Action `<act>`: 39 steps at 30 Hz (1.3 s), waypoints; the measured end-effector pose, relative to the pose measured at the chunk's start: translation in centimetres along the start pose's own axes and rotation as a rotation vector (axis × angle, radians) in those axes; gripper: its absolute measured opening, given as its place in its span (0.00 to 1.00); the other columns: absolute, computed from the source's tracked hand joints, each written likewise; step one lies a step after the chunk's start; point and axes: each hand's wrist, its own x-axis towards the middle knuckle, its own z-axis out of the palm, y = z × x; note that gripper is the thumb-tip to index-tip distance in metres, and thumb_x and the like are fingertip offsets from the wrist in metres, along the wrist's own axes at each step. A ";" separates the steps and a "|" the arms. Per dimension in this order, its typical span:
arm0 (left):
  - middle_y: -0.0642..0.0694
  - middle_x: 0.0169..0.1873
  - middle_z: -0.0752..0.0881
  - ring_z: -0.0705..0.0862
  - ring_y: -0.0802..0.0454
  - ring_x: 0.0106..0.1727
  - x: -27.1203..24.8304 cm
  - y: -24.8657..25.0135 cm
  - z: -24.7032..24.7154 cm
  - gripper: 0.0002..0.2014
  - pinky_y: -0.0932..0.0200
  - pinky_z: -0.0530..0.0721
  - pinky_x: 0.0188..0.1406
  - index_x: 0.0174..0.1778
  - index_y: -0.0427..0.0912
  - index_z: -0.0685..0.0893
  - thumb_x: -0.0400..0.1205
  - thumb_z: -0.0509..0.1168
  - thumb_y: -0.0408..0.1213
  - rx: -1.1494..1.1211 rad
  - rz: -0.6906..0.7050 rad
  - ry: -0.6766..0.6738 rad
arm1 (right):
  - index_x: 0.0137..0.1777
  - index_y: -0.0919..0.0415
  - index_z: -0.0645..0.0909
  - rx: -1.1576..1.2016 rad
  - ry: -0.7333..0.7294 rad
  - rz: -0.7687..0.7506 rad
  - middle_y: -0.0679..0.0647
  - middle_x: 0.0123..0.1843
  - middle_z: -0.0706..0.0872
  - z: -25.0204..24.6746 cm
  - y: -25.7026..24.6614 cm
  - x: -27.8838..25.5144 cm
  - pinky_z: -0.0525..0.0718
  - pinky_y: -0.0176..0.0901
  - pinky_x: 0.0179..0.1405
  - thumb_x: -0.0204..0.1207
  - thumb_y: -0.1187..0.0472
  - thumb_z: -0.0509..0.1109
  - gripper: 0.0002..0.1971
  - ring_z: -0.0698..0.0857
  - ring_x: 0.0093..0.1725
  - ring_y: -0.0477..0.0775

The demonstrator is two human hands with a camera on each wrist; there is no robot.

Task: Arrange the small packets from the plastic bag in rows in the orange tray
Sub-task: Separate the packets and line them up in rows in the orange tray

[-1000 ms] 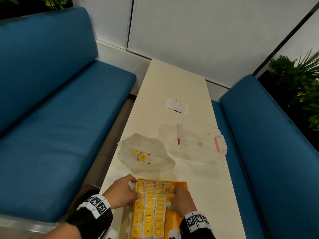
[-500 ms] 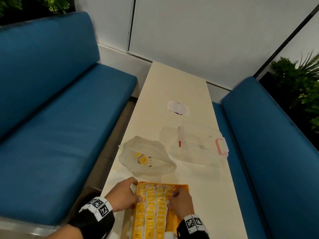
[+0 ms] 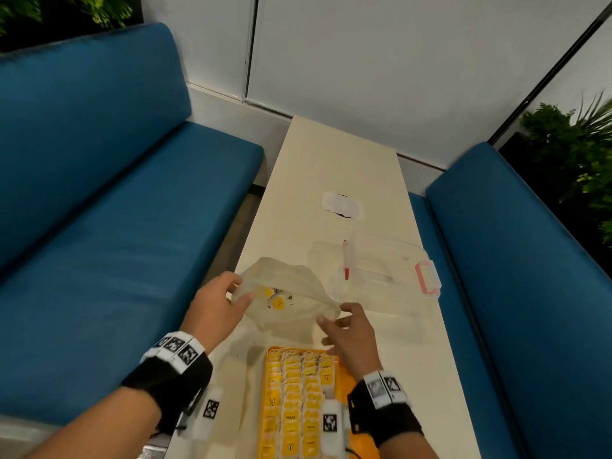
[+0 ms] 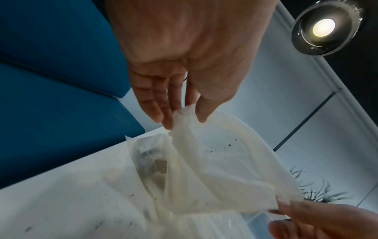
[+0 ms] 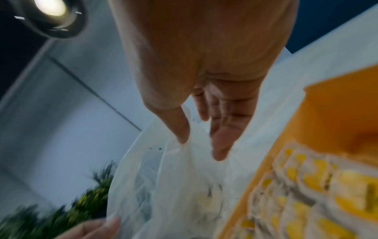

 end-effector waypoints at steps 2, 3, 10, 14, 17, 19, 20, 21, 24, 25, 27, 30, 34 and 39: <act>0.58 0.39 0.87 0.86 0.59 0.43 1.1 0.8 0.2 0.05 0.70 0.76 0.35 0.42 0.54 0.85 0.84 0.71 0.44 -0.004 0.032 0.025 | 0.54 0.64 0.80 0.152 0.017 0.024 0.63 0.44 0.89 0.8 -1.2 1.3 0.86 0.46 0.30 0.77 0.63 0.73 0.09 0.92 0.34 0.59; 0.58 0.37 0.87 0.84 0.62 0.41 1.6 1.2 0.0 0.06 0.72 0.73 0.33 0.41 0.52 0.86 0.85 0.71 0.43 -0.004 0.041 0.046 | 0.50 0.66 0.80 0.201 0.030 0.027 0.65 0.43 0.88 0.8 -2.1 1.8 0.85 0.45 0.29 0.78 0.67 0.70 0.04 0.91 0.33 0.59; 0.58 0.36 0.88 0.84 0.64 0.39 2.4 2.4 -1.7 0.05 0.73 0.72 0.31 0.45 0.50 0.89 0.86 0.69 0.43 -0.003 0.093 0.075 | 0.60 0.58 0.76 0.465 -0.048 0.066 0.67 0.51 0.89 0.1 -6.0 3.2 0.88 0.49 0.31 0.78 0.58 0.74 0.14 0.91 0.35 0.67; 0.54 0.34 0.88 0.85 0.60 0.36 2.8 1.7 -1.6 0.07 0.71 0.74 0.29 0.41 0.52 0.86 0.86 0.69 0.41 0.026 0.067 0.020 | 0.54 0.60 0.78 0.291 0.014 0.019 0.72 0.53 0.87 1.3 -6.1 4.1 0.88 0.48 0.28 0.79 0.68 0.68 0.07 0.88 0.33 0.66; 0.54 0.33 0.88 0.84 0.62 0.31 3.8 2.4 -2.5 0.09 0.75 0.71 0.25 0.39 0.52 0.85 0.86 0.69 0.40 0.030 0.073 0.060 | 0.52 0.58 0.80 0.222 0.065 -0.107 0.67 0.53 0.87 1.1 -8.8 4.8 0.90 0.50 0.31 0.75 0.70 0.65 0.09 0.88 0.35 0.62; 0.54 0.34 0.88 0.84 0.62 0.34 4.4 3.7 -3.6 0.08 0.73 0.71 0.27 0.40 0.52 0.86 0.85 0.69 0.40 -0.002 0.113 0.132 | 0.56 0.58 0.80 0.161 0.115 -0.265 0.63 0.51 0.87 0.2 -11.7 4.9 0.90 0.49 0.30 0.77 0.69 0.65 0.10 0.87 0.32 0.55; 0.55 0.34 0.88 0.84 0.61 0.36 4.4 4.2 -4.0 0.07 0.71 0.72 0.30 0.41 0.51 0.86 0.85 0.69 0.41 -0.011 0.131 0.167 | 0.57 0.56 0.80 0.128 0.132 -0.353 0.59 0.49 0.87 -0.2 -12.8 4.7 0.89 0.47 0.30 0.78 0.68 0.66 0.10 0.86 0.32 0.53; 0.56 0.33 0.88 0.83 0.60 0.37 4.2 4.4 -4.4 0.07 0.69 0.73 0.31 0.40 0.51 0.86 0.84 0.70 0.41 -0.015 0.136 0.193 | 0.58 0.54 0.79 0.095 0.139 -0.434 0.56 0.47 0.86 -0.5 -13.7 4.4 0.89 0.45 0.30 0.80 0.67 0.66 0.10 0.85 0.33 0.51; 0.56 0.34 0.84 0.82 0.58 0.37 2.3 3.7 -4.7 0.07 0.61 0.76 0.33 0.41 0.53 0.80 0.81 0.72 0.43 0.030 0.061 0.192 | 0.59 0.51 0.79 -0.133 0.066 -0.541 0.48 0.39 0.84 -0.4 -13.7 3.7 0.81 0.40 0.35 0.82 0.66 0.66 0.11 0.83 0.34 0.43; 0.55 0.34 0.83 0.81 0.57 0.36 1.2 3.3 -4.6 0.09 0.58 0.77 0.33 0.41 0.53 0.78 0.79 0.73 0.43 0.057 0.065 0.183 | 0.59 0.51 0.80 -0.242 0.020 -0.535 0.44 0.38 0.83 -0.2 -13.0 3.6 0.78 0.39 0.38 0.82 0.66 0.66 0.11 0.81 0.35 0.39; 0.55 0.33 0.82 0.81 0.57 0.36 -0.3 3.4 -4.1 0.09 0.59 0.79 0.33 0.40 0.53 0.78 0.78 0.73 0.41 0.043 0.191 0.145 | 0.57 0.48 0.80 -0.322 -0.058 -0.517 0.43 0.40 0.85 0.0 -11.5 3.7 0.77 0.41 0.45 0.81 0.67 0.65 0.12 0.83 0.38 0.39; 0.62 0.43 0.86 0.84 0.62 0.44 0.4 5.5 -2.5 0.07 0.61 0.83 0.45 0.47 0.55 0.86 0.84 0.65 0.38 0.062 0.351 -0.076 | 0.57 0.46 0.80 -0.264 -0.107 -0.528 0.45 0.46 0.89 -0.3 -11.0 3.6 0.80 0.40 0.43 0.79 0.69 0.65 0.15 0.87 0.43 0.46; 0.53 0.57 0.86 0.84 0.54 0.55 3.6 7.3 1.3 0.18 0.58 0.83 0.57 0.68 0.49 0.83 0.86 0.56 0.34 0.189 0.331 -0.356 | 0.57 0.48 0.81 -0.201 -0.197 -0.561 0.43 0.44 0.88 -0.2 -11.2 3.0 0.77 0.35 0.40 0.79 0.71 0.65 0.17 0.83 0.40 0.41; 0.34 0.68 0.83 0.80 0.37 0.71 4.9 8.0 5.1 0.18 0.53 0.75 0.66 0.73 0.32 0.77 0.90 0.54 0.33 0.477 0.165 -0.534 | 0.56 0.45 0.83 -0.161 -0.282 -0.578 0.44 0.53 0.89 0.4 -10.6 2.3 0.84 0.38 0.51 0.78 0.74 0.65 0.20 0.87 0.52 0.45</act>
